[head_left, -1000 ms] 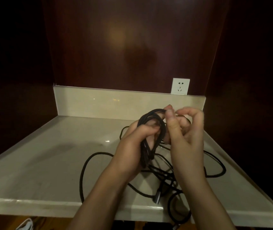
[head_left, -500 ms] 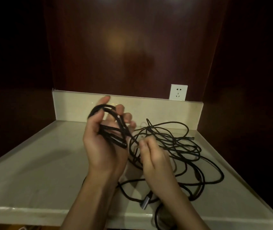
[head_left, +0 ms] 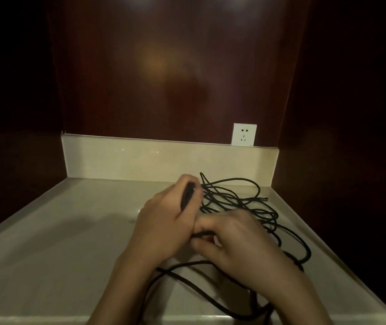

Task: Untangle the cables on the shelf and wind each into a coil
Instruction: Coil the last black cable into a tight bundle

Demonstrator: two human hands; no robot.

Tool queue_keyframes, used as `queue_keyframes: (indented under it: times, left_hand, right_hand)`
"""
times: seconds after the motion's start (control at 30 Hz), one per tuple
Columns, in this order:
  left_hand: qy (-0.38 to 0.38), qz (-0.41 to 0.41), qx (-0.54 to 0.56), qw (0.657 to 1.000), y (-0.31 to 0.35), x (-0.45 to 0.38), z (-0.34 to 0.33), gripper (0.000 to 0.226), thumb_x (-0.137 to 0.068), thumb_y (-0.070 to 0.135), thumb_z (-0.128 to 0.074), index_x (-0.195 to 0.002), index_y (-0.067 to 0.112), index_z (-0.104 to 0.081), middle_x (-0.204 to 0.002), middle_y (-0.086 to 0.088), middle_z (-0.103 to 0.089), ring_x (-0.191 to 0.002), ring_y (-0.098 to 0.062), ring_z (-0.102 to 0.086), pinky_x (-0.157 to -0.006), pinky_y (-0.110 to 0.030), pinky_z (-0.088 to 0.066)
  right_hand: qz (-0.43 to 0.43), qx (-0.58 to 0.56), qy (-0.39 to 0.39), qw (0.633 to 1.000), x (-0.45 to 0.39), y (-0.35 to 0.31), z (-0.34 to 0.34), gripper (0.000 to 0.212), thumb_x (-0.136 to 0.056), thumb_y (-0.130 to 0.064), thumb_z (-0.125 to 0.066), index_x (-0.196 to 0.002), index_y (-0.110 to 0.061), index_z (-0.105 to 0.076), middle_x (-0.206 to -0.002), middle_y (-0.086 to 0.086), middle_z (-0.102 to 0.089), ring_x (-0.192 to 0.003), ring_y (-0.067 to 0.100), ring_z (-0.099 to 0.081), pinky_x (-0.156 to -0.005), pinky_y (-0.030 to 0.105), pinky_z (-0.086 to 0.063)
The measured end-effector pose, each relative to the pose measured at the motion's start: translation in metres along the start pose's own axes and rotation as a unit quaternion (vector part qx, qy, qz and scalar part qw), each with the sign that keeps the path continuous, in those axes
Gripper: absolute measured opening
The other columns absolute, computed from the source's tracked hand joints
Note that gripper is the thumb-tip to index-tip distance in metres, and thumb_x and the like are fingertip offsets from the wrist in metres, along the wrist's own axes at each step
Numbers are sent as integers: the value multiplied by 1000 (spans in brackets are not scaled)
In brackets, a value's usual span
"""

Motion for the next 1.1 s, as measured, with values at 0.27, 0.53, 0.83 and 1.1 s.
queue_keyframes:
  times: [0.27, 0.53, 0.83, 1.1]
  left_hand:
    - [-251, 125, 231, 932, -2, 8, -36, 84, -71, 94, -28, -108, 34, -74, -111, 0, -75, -112, -13, -64, -74, -4, -42]
    - [-400, 4, 238, 885, 21, 33, -33, 23, -93, -2, -58, -84, 18, -66, -82, 2, -64, -82, -10, -60, -80, -25, -47]
    - [-270, 115, 503, 813, 8, 21, -22, 32, -72, 11, -63, -100, 9, -79, -98, -21, -73, -89, -31, -70, -83, -44, -58]
    - [-236, 130, 633, 726, 17, 17, -28, 57, -65, 31, -79, -113, 1, -71, -111, -25, -62, -95, -30, -58, -86, -28, -48]
  right_hand:
    - [28, -60, 89, 994, 1, -2, 25, 26, -77, -48, -65, -82, -22, -64, -76, -13, -66, -68, 6, -63, -61, 31, -52]
    - [-90, -259, -8, 962, 7, 14, 31, 23, -84, -27, -74, -95, -22, -54, -73, 0, -67, -68, 14, -65, -72, 41, -54]
    - [-68, -140, 95, 983, 12, 27, 46, 10, -89, -37, -65, -91, -32, -58, -82, -9, -65, -82, 11, -65, -70, 36, -55]
    - [-68, -84, 298, 948, 13, 37, 47, 20, -99, -39, -44, -103, -23, -56, -84, -17, -60, -77, 3, -61, -63, 20, -47]
Point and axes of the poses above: each hand's wrist, its own x-axis away from the middle knuckle, its own z-axis out of the back of the hand, y = z × x, the point moved 8 cm from there along -x, towards the middle knuckle
